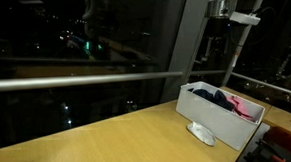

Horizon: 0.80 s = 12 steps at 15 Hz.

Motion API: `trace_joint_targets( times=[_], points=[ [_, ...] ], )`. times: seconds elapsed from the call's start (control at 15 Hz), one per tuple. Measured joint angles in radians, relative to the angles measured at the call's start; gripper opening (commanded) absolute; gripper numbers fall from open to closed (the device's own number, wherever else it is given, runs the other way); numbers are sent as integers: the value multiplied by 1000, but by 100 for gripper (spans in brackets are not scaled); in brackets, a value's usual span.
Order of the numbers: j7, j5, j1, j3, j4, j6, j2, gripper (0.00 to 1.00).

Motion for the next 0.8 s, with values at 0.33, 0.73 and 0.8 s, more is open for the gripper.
trace_joint_targets(
  times=[0.33,0.73,0.8],
  points=[
    [-89,-71,83,51,-12,-10,98,100],
    [-350,-175,81,47,38,-18,241,100],
    [-393,-197,81,45,56,-18,272,100]
  ],
)
